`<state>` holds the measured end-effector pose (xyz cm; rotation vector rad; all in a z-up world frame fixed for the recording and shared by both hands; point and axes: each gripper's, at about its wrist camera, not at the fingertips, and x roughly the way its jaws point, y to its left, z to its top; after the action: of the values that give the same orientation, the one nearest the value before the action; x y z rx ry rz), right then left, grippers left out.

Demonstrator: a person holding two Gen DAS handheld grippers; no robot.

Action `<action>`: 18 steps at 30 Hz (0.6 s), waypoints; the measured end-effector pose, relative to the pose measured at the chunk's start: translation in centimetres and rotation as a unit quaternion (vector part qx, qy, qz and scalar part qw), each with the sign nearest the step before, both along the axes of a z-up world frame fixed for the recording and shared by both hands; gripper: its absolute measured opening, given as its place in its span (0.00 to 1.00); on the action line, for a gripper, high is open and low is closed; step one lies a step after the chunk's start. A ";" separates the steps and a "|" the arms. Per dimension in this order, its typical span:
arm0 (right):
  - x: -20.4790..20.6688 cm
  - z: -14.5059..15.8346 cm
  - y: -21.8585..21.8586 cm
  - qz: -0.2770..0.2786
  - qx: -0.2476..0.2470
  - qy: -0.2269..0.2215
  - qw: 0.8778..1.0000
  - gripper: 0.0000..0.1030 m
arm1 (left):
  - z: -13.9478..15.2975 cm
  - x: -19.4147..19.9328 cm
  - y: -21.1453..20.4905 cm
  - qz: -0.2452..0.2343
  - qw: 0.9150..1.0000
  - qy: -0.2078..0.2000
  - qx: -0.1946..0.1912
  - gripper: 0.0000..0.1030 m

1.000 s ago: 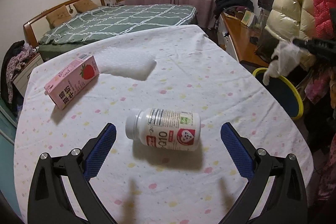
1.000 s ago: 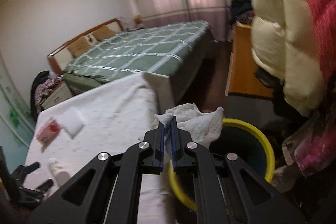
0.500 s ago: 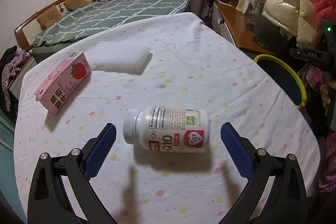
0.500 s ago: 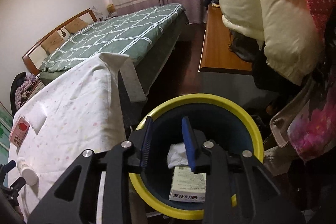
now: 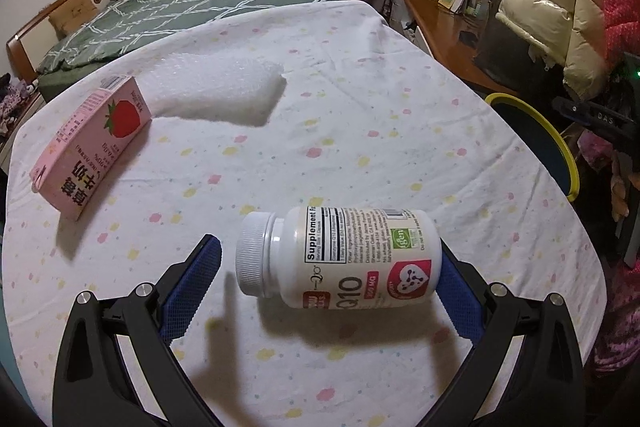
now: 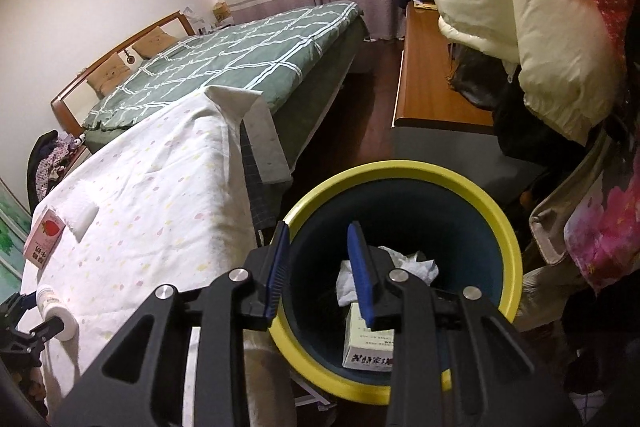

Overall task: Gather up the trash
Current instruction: 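Grasp the white red-labelled supplement bottle with the left tool and lift it, then carry the white bottle over the yellow bin and drop it with the left tool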

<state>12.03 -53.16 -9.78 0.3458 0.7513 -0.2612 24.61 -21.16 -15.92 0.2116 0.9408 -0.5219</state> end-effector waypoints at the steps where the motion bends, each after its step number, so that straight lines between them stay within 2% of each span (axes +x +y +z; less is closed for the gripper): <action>1: -0.3 0.0 0.1 -0.001 -0.001 -0.001 1.000 0.28 | 0.0 0.1 -0.1 -0.003 1.000 0.001 -0.004 0.87; 2: -0.7 0.1 0.2 -0.002 -0.002 -0.003 1.000 0.28 | -0.1 0.2 -0.2 -0.006 1.000 0.008 -0.006 0.82; 8: -3.4 0.4 -0.3 -0.018 -0.005 -0.012 1.000 0.28 | 0.7 -0.1 -2.5 -0.031 1.000 0.005 -0.002 0.82; 14: -6.6 0.6 -1.9 -0.050 -0.019 -0.016 0.998 0.29 | 3.4 -0.7 -7.8 -0.078 0.997 -0.018 -0.017 0.82; 18: -8.4 0.2 -2.8 -0.065 -0.026 -0.012 0.997 0.33 | 4.3 -1.1 -12.9 -0.114 0.993 -0.022 -0.028 0.82</action>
<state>3.67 -55.95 -9.60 0.3487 0.6985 -0.3989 23.53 -34.09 -11.58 0.2813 0.8632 -0.7500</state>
